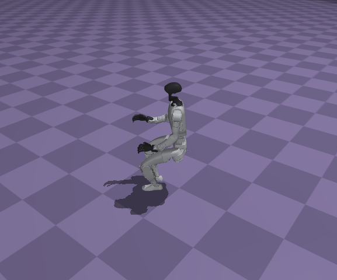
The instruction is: Upper body actions
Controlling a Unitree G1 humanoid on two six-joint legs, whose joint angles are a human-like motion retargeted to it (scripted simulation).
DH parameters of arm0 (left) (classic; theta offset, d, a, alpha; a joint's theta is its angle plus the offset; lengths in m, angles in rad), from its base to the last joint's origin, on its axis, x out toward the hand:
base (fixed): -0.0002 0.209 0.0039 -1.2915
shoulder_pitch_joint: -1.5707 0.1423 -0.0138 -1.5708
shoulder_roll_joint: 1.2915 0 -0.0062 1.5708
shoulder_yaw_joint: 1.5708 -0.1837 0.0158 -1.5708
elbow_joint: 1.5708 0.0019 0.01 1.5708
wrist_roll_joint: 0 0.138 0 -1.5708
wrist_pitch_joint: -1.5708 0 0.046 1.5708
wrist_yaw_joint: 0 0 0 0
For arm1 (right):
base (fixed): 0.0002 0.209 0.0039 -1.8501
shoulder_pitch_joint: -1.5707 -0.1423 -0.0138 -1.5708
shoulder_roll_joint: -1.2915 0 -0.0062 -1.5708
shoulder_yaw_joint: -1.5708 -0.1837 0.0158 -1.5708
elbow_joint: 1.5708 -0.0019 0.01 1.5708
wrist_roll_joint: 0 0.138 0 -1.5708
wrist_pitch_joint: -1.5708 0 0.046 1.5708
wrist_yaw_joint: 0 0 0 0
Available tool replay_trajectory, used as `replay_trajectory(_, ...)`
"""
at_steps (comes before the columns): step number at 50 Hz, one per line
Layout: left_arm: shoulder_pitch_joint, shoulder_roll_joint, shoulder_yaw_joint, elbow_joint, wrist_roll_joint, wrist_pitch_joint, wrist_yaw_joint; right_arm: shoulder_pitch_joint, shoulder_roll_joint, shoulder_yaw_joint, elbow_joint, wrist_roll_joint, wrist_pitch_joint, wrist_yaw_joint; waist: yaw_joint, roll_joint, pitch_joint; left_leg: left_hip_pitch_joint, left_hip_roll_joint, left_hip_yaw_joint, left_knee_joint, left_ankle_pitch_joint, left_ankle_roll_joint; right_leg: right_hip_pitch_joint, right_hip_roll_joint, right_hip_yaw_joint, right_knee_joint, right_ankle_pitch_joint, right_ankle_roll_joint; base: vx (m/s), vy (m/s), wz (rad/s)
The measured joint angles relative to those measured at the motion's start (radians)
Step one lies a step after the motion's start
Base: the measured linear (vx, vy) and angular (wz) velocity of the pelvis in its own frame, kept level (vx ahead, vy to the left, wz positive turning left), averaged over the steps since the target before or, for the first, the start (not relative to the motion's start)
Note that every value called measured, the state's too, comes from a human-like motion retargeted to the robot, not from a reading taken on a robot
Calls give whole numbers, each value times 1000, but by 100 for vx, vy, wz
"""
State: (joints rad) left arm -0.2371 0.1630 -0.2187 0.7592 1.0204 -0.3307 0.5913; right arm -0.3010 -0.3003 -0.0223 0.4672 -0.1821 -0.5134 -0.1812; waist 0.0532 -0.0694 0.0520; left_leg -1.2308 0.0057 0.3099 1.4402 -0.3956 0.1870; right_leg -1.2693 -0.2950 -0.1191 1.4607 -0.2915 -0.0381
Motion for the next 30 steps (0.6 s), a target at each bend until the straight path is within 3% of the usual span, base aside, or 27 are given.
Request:
replay_trajectory(12, 24, 0, 4, -14, -11, 7, 6, 304, 86, -50, 47, -226, -46, -140, -7, 22, -8, -3, 18, 1, 6, -3, -3, -5, 18, 1, -5, 7, -2, 0, 0, 0)
replay_trajectory(19, 30, -4, 2, -13, -20, 4, 10, 373, 147, -60, 55, -446, -49, -389, -5, 35, -8, 0, 21, 3, 6, -5, -3, -2, 20, 0, -9, 10, -3, 0, 0, 0)
replay_trajectory(25, 32, -6, 3, -8, -23, 3, 11, 369, 180, -31, 87, -593, -15, -587, -6, 43, -10, 3, 25, 2, 7, -7, -3, 2, 22, -2, -10, 12, -4, 0, 0, 0)
replay_trajectory(30, 34, -11, 2, -1, -20, 2, 12, 368, 181, -24, 94, -664, 31, -623, -4, 44, -14, 7, 24, 3, 6, -8, -2, 6, 21, -2, -10, 10, -4, 0, 0, 0)
